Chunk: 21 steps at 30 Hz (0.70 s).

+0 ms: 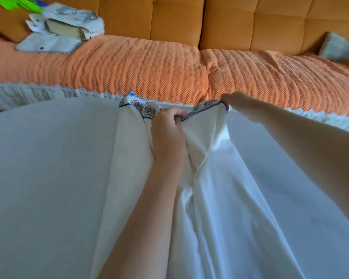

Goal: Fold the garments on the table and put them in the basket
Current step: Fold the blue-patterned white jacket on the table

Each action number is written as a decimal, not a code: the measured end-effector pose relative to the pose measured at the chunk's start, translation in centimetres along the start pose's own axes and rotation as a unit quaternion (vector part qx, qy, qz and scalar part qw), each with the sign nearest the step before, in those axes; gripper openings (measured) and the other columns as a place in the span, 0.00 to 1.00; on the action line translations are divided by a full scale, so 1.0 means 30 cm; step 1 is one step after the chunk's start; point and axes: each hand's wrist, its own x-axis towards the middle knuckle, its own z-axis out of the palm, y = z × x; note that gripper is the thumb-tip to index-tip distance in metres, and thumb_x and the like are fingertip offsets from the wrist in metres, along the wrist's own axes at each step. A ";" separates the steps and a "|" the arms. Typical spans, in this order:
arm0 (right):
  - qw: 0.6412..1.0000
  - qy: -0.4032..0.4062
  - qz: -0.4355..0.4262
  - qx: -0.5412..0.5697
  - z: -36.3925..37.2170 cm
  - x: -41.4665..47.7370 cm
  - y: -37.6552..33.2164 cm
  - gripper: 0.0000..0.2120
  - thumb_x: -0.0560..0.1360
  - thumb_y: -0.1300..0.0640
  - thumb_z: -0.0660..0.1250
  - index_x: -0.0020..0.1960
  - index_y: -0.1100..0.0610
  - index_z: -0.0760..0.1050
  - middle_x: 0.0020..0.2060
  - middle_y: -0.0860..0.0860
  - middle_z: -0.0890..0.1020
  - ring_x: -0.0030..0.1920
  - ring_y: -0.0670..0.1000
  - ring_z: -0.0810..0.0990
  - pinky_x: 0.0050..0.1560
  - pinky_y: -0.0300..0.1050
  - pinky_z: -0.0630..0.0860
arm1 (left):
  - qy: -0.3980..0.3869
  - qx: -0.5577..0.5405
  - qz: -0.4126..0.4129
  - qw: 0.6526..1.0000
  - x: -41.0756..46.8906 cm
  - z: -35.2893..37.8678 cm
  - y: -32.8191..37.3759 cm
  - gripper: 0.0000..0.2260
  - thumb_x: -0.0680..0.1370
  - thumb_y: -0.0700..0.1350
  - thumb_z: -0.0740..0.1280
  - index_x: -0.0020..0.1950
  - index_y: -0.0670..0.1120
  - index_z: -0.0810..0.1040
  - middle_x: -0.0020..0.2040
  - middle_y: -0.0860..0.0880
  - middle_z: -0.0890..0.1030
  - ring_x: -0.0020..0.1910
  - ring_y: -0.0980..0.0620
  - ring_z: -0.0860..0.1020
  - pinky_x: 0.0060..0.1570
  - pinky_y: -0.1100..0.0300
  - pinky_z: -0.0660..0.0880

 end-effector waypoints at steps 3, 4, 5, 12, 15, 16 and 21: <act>0.983 0.027 0.003 -0.182 0.047 0.029 -0.044 0.20 0.79 0.45 0.55 0.45 0.62 0.73 0.59 0.63 0.70 0.71 0.62 0.57 0.68 0.56 0.53 | -0.015 0.049 0.019 0.999 0.001 0.004 -0.002 0.15 0.77 0.32 0.59 0.53 0.44 0.82 0.58 0.47 0.79 0.60 0.50 0.75 0.59 0.65 0.66; 0.976 0.057 0.001 -0.209 0.064 0.039 -0.047 0.21 0.78 0.43 0.57 0.47 0.61 0.74 0.62 0.62 0.70 0.72 0.62 0.56 0.68 0.56 0.52 | -0.021 0.069 0.037 0.997 0.001 0.006 0.003 0.16 0.77 0.32 0.59 0.53 0.45 0.82 0.61 0.46 0.77 0.64 0.49 0.72 0.63 0.62 0.64; 0.969 0.094 -0.005 -0.226 0.082 0.041 -0.051 0.23 0.77 0.41 0.58 0.52 0.61 0.75 0.65 0.60 0.68 0.72 0.61 0.55 0.69 0.57 0.51 | -0.022 0.091 0.071 0.993 0.001 0.007 0.014 0.16 0.77 0.32 0.59 0.53 0.46 0.83 0.62 0.46 0.77 0.65 0.48 0.71 0.66 0.58 0.64; 0.991 0.100 -0.041 0.078 0.022 0.022 0.039 0.19 0.79 0.46 0.57 0.51 0.61 0.75 0.46 0.57 0.78 0.52 0.56 0.74 0.45 0.44 0.70 | -0.314 0.320 0.103 0.888 -0.035 0.029 0.035 0.18 0.83 0.50 0.49 0.72 0.54 0.65 0.75 0.53 0.62 0.76 0.50 0.49 0.71 0.42 0.37; 0.962 0.157 -0.220 -0.034 0.028 -0.061 0.115 0.17 0.80 0.50 0.57 0.63 0.56 0.74 0.64 0.52 0.75 0.66 0.55 0.70 0.64 0.51 0.66 | -0.352 0.377 0.087 0.852 -0.036 0.034 0.022 0.22 0.83 0.54 0.42 0.77 0.51 0.52 0.78 0.50 0.49 0.77 0.48 0.42 0.69 0.42 0.31; 0.935 0.145 -0.312 -0.087 0.053 -0.098 0.129 0.18 0.82 0.51 0.53 0.67 0.55 0.72 0.68 0.50 0.71 0.70 0.53 0.65 0.70 0.55 0.59 | -0.353 0.378 0.086 0.851 -0.033 0.037 0.016 0.23 0.83 0.54 0.42 0.77 0.51 0.51 0.78 0.50 0.48 0.76 0.47 0.41 0.69 0.43 0.31; 0.931 -0.074 -0.287 -0.213 0.148 -0.147 0.200 0.23 0.82 0.47 0.42 0.76 0.47 0.50 0.75 0.41 0.48 0.75 0.40 0.44 0.75 0.46 0.39 | -0.374 0.404 0.068 0.832 -0.036 0.052 0.004 0.24 0.82 0.56 0.40 0.78 0.52 0.47 0.78 0.51 0.43 0.76 0.50 0.38 0.70 0.45 0.32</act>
